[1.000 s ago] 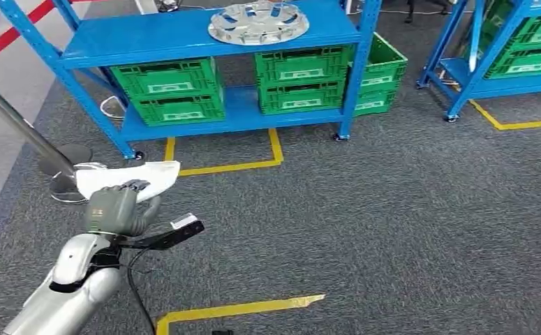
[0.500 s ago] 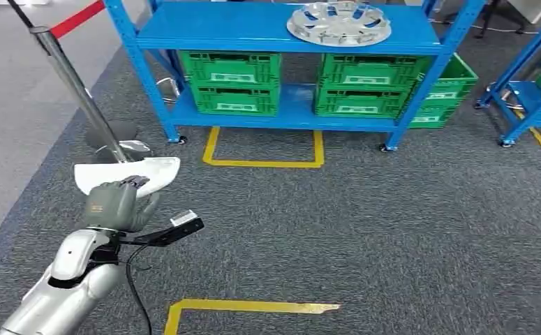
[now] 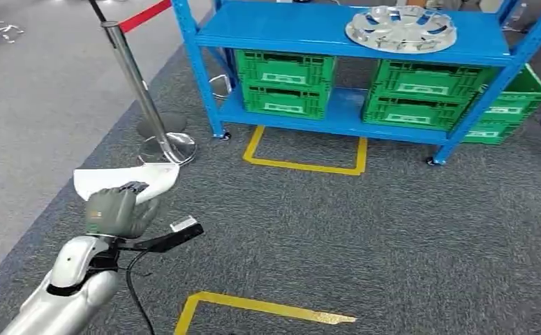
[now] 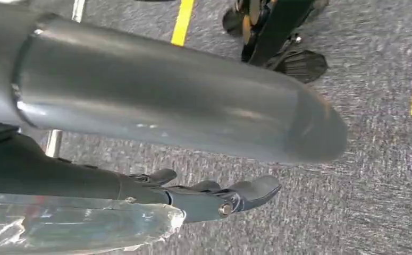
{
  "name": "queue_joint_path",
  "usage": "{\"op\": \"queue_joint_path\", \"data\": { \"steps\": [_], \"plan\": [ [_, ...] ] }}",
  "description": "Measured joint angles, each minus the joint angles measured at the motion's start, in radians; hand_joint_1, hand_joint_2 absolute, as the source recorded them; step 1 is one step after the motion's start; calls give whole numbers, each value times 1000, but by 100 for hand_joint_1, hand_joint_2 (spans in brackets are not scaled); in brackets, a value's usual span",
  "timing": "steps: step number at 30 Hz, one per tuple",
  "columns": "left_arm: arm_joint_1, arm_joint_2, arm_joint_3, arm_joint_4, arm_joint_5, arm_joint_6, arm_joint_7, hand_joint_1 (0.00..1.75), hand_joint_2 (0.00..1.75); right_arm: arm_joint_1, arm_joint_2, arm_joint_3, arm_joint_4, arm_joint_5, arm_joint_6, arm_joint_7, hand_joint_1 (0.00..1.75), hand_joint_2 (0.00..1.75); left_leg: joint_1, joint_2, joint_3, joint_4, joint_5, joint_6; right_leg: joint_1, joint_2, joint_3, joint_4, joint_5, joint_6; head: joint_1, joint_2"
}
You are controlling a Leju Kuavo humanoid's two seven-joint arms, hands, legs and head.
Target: Take the parts from the cabinet and place them on the table.
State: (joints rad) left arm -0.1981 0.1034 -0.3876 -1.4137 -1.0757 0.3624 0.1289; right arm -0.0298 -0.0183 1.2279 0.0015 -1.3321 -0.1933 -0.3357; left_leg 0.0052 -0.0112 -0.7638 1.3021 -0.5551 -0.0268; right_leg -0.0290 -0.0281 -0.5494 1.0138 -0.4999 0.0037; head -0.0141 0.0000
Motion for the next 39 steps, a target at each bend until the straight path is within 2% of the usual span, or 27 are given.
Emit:
{"op": "queue_joint_path", "data": {
  "steps": [2,4,5,6,7,10,11,12,13,15,16,18,19,20,21,25,26,27,28,30,31,32,33,35,36,37,39],
  "plan": [
    [13,6,0,-10,-4,-1,1,175,175,0,0,7,0,0,-5,8,0,0,9,6,5,-18,36,-6,-2,-25,4,0,-5,5,0,0],
    [24,10,1,-28,-6,-1,3,175,175,-1,2,12,0,0,-15,7,0,0,11,29,85,-166,122,-6,-4,-49,16,0,-13,13,0,0],
    [31,11,2,-42,-4,-1,5,175,175,0,2,16,0,0,-23,7,0,0,9,83,129,-241,150,-3,0,-57,23,0,-19,19,-1,0],
    [33,14,3,-58,0,-5,6,175,175,1,2,24,0,0,-35,5,0,0,-8,111,141,-267,131,-2,9,-69,25,2,-26,30,-5,0],
    [35,13,3,-68,8,-10,6,175,175,3,2,28,0,0,-40,3,0,0,-4,101,138,-270,126,16,13,-79,27,2,-30,36,-2,0],
    [47,18,8,-89,29,-28,6,175,175,-4,1,34,0,0,-47,-5,0,0,-7,62,138,-277,125,37,10,-119,49,-12,-36,52,0,0],
    [52,18,9,-97,30,-30,7,175,175,-6,1,36,0,0,-47,-9,0,0,-1,53,143,-282,128,43,5,-65,42,1,-51,57,3,0],
    [46,19,10,-103,30,-31,8,175,175,-6,1,38,0,0,-47,-11,0,0,0,38,143,-282,126,52,2,-9,20,49,-82,53,4,0],
    [43,18,10,-105,30,-31,8,175,175,-4,1,38,0,0,-47,-11,0,0,-2,24,143,-282,126,58,4,14,-19,131,-123,51,6,0],
    [47,15,10,-108,30,-32,8,175,175,2,-2,39,0,0,-47,-11,0,0,-8,-6,143,-282,123,64,9,28,-111,293,-180,48,10,0],
    [50,15,10,-108,31,-33,9,175,175,3,-2,39,0,0,-47,-11,0,0,-10,-21,144,-282,123,64,10,28,-137,322,-173,46,9,0],
    [54,16,10,-108,32,-33,9,175,175,2,-2,41,0,0,-47,-11,0,0,-13,-53,149,-282,122,65,11,30,-122,243,-93,39,9,0],
    [53,16,10,-109,32,-33,10,175,175,0,-2,44,0,0,-47,-11,0,0,-13,-69,153,-281,121,63,11,37,-88,156,-37,35,8,0],
    [53,16,10,-113,31,-33,10,175,175,-2,-2,46,0,0,-47,-13,0,0,-13,-81,156,-281,119,60,10,63,-55,72,9,31,9,0],
    [52,16,10,-114,28,-33,10,175,175,-2,-3,47,0,0,-47,-17,0,0,-17,-92,155,-278,117,57,7,113,-37,34,9,26,8,0],
    [37,34,9,-115,24,-66,21,175,175,-7,-7,47,0,0,-53,-71,0,0,-7,-132,141,-281,126,33,11,86,-18,9,2,22,8,0],
    [34,45,8,-119,26,-75,22,175,175,-11,-6,47,0,0,-58,-84,0,0,-10,-113,143,-277,120,29,0,71,-9,-1,7,14,8,0],
    [26,57,8,-126,27,-89,24,175,175,-12,-12,47,1,0,-66,-102,0,0,-18,-55,136,-258,106,21,1,62,-2,-4,6,10,-2,0],
    [13,68,7,-130,28,-103,28,175,175,-12,-12,47,1,0,-73,-113,0,0,-15,-20,109,-199,71,15,2,49,3,-5,3,6,-8,0],
    [0,87,5,-139,30,-127,36,175,175,-8,-14,46,1,0,-81,-128,0,0,-7,2,26,-42,7,7,4,20,10,-5,-4,2,-8,0],
    [-1,98,4,-141,33,-134,37,175,175,-5,-17,46,2,0,-85,-131,0,0,-3,3,-3,9,-2,4,4,7,12,-4,-7,2,-8,0],
    [0,107,3,-141,37,-137,37,175,175,-4,-18,46,2,0,-89,-134,0,0,0,4,-8,11,12,3,4,-5,16,-4,-11,3,-7,0],
    [-1,116,2,-141,41,-138,38,175,175,-3,-18,46,2,0,-90,-135,0,0,1,5,7,-24,46,3,4,-16,21,-4,-14,4,-7,0],
    [-6,134,4,-147,62,-137,38,175,175,-4,-18,46,2,0,-105,-125,0,0,-1,35,94,-192,142,9,4,-39,37,-5,-26,9,-8,0],
    [-7,138,6,-150,66,-135,38,175,175,-1,-18,47,2,0,-111,-115,0,0,-7,82,126,-252,151,15,8,-48,44,-5,-32,15,-8,0],
    [-9,142,8,-154,72,-132,38,175,175,3,-18,47,2,0,-118,-112,0,0,-20,87,137,-271,137,21,15,-58,45,-1,-41,25,-10,0],
    [-2,148,8,-159,74,-126,37,175,175,10,-18,47,2,0,-123,-108,0,0,-19,69,130,-271,130,37,18,-83,50,-8,-45,33,-4,0]
  ]
}}
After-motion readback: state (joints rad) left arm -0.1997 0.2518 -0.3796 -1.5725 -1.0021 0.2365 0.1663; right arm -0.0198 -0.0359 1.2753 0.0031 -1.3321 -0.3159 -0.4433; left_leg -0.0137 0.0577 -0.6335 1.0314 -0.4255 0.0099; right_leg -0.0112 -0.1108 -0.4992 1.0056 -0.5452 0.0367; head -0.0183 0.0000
